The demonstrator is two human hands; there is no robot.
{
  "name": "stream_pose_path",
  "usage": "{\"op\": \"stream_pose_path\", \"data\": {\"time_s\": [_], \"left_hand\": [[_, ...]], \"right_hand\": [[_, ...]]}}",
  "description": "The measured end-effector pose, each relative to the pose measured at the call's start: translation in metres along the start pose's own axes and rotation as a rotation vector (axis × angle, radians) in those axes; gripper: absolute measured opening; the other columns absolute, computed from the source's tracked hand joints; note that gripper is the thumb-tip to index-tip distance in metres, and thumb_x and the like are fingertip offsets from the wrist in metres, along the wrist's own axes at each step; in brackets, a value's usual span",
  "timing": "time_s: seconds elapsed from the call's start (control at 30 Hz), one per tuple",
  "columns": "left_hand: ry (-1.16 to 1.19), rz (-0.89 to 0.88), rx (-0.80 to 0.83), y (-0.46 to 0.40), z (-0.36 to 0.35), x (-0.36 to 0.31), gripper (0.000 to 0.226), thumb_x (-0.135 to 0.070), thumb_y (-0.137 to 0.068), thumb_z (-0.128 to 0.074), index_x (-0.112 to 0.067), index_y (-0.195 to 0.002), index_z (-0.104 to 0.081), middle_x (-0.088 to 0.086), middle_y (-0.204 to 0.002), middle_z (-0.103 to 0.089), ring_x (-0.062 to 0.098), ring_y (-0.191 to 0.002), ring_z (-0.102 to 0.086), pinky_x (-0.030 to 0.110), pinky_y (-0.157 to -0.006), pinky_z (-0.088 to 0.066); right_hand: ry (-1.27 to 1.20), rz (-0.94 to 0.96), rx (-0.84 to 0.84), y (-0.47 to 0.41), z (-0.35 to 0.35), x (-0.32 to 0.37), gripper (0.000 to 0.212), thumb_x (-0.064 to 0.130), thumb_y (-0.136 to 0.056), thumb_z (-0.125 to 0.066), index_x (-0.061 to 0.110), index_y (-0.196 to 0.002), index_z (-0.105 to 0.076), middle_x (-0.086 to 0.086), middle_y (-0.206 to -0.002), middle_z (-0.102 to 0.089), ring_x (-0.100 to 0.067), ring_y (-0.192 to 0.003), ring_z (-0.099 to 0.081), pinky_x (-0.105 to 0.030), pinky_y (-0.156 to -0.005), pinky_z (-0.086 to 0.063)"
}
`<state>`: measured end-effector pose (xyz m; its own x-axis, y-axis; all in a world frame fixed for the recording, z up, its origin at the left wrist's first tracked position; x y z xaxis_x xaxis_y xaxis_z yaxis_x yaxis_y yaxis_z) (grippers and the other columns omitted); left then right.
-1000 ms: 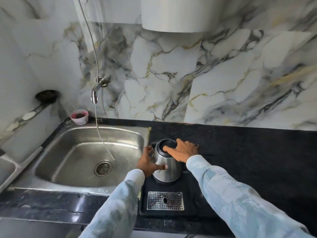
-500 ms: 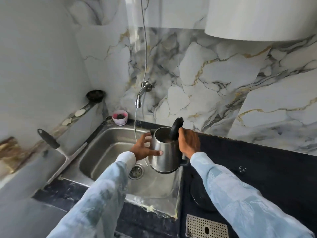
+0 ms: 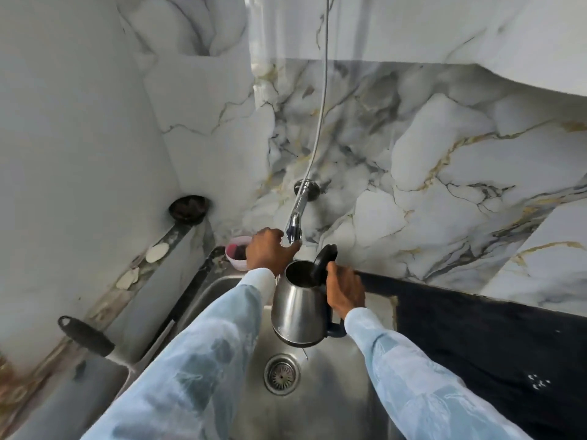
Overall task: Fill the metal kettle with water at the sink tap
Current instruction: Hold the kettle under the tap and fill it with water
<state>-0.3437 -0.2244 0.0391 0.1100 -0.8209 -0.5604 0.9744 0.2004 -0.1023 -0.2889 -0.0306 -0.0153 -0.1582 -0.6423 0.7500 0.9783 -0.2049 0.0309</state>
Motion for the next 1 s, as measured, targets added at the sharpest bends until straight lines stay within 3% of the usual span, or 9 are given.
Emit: {"op": "stream_pose_path", "data": {"time_s": [0.17,0.37,0.43,0.5,0.57,0.6,0.73,0.9,1.0], "left_hand": [[-0.404,-0.11,-0.133,-0.021,-0.012,-0.019,0.056,-0.063,-0.081,-0.051,-0.014,-0.078,-0.077,0.008,-0.082,-0.076,0.034,-0.086,-0.068,0.044,-0.084,-0.039],[-0.379,-0.193,-0.086,-0.034,-0.019,-0.021,0.049,-0.054,-0.074,-0.045,-0.014,-0.059,-0.069,0.011,-0.066,-0.073,0.034,-0.074,-0.067,0.045,-0.085,-0.039],[-0.288,-0.196,-0.036,-0.036,-0.022,-0.011,0.05,-0.058,-0.078,-0.045,-0.018,-0.07,-0.073,0.008,-0.076,-0.077,0.033,-0.083,-0.07,0.045,-0.088,-0.04],[-0.11,-0.255,-0.036,-0.03,-0.024,0.008,0.049,-0.061,-0.087,-0.05,-0.024,-0.105,-0.078,0.007,-0.106,-0.08,0.031,-0.108,-0.07,0.045,-0.098,-0.044],[0.106,-0.273,0.055,-0.013,-0.032,0.034,0.068,-0.058,-0.094,-0.054,-0.015,-0.148,-0.055,0.013,-0.148,-0.061,0.03,-0.139,-0.053,0.046,-0.115,-0.039],[0.184,-0.236,0.094,-0.002,-0.036,0.05,0.081,-0.058,-0.094,-0.056,-0.011,-0.158,-0.039,0.014,-0.161,-0.047,0.029,-0.149,-0.042,0.045,-0.122,-0.034],[0.19,-0.068,0.268,0.034,-0.066,0.099,0.102,-0.068,-0.089,-0.056,-0.017,-0.167,-0.013,0.008,-0.174,-0.021,0.029,-0.158,-0.029,0.041,-0.126,-0.027],[0.165,-0.058,0.348,0.052,-0.084,0.109,0.097,-0.061,-0.09,-0.061,-0.022,-0.166,-0.016,0.003,-0.171,-0.031,0.026,-0.154,-0.038,0.033,-0.119,-0.032],[0.166,-0.047,0.337,0.053,-0.086,0.109,0.098,-0.06,-0.09,-0.062,-0.02,-0.167,-0.017,0.005,-0.171,-0.031,0.025,-0.155,-0.036,0.033,-0.122,-0.03]], "right_hand": [[-0.094,-0.046,-0.026,-0.029,-0.018,0.005,0.054,0.066,-0.073,-0.014,0.023,-0.062,-0.045,-0.021,-0.102,-0.072,-0.044,-0.103,-0.062,-0.045,-0.09,-0.047],[-0.151,-0.074,-0.071,-0.048,-0.035,0.001,0.047,0.059,-0.075,-0.016,0.023,-0.057,-0.04,-0.023,-0.09,-0.072,-0.046,-0.094,-0.062,-0.041,-0.078,-0.039],[-0.147,-0.086,-0.066,-0.049,-0.039,0.0,0.047,0.058,-0.073,-0.015,0.023,-0.056,-0.04,-0.024,-0.092,-0.073,-0.046,-0.095,-0.061,-0.042,-0.079,-0.04],[-0.154,-0.097,-0.053,-0.047,-0.042,0.002,0.048,0.06,-0.073,-0.015,0.023,-0.057,-0.042,-0.025,-0.097,-0.074,-0.046,-0.099,-0.062,-0.046,-0.084,-0.044],[-0.165,-0.111,-0.062,-0.045,-0.041,0.004,0.052,0.061,-0.073,-0.015,0.021,-0.057,-0.045,-0.024,-0.097,-0.075,-0.045,-0.101,-0.063,-0.047,-0.088,-0.047],[-0.168,-0.12,-0.068,-0.044,-0.04,0.004,0.055,0.062,-0.074,-0.016,0.021,-0.058,-0.048,-0.023,-0.098,-0.075,-0.045,-0.102,-0.064,-0.047,-0.089,-0.048],[-0.185,-0.166,-0.072,-0.042,-0.038,0.003,0.068,0.06,-0.083,-0.021,0.013,-0.081,-0.069,-0.021,-0.108,-0.075,-0.044,-0.109,-0.064,-0.049,-0.095,-0.051],[-0.18,-0.181,-0.054,-0.04,-0.035,0.005,0.063,0.049,-0.101,-0.029,0.007,-0.093,-0.075,-0.021,-0.11,-0.076,-0.044,-0.11,-0.065,-0.054,-0.1,-0.051],[-0.174,-0.169,-0.062,-0.039,-0.032,0.007,0.061,0.05,-0.1,-0.031,0.008,-0.084,-0.071,-0.019,-0.099,-0.076,-0.043,-0.1,-0.068,-0.054,-0.093,-0.056]]}}
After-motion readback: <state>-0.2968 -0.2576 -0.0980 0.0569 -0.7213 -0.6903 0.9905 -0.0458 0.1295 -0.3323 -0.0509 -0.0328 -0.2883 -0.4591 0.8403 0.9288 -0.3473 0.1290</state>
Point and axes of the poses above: each hand's wrist, its own y-axis away from the middle knuckle, its own z-axis out of the back of the hand, x = y × z, the point moved 7 cm from there along -y, towards the middle knuckle
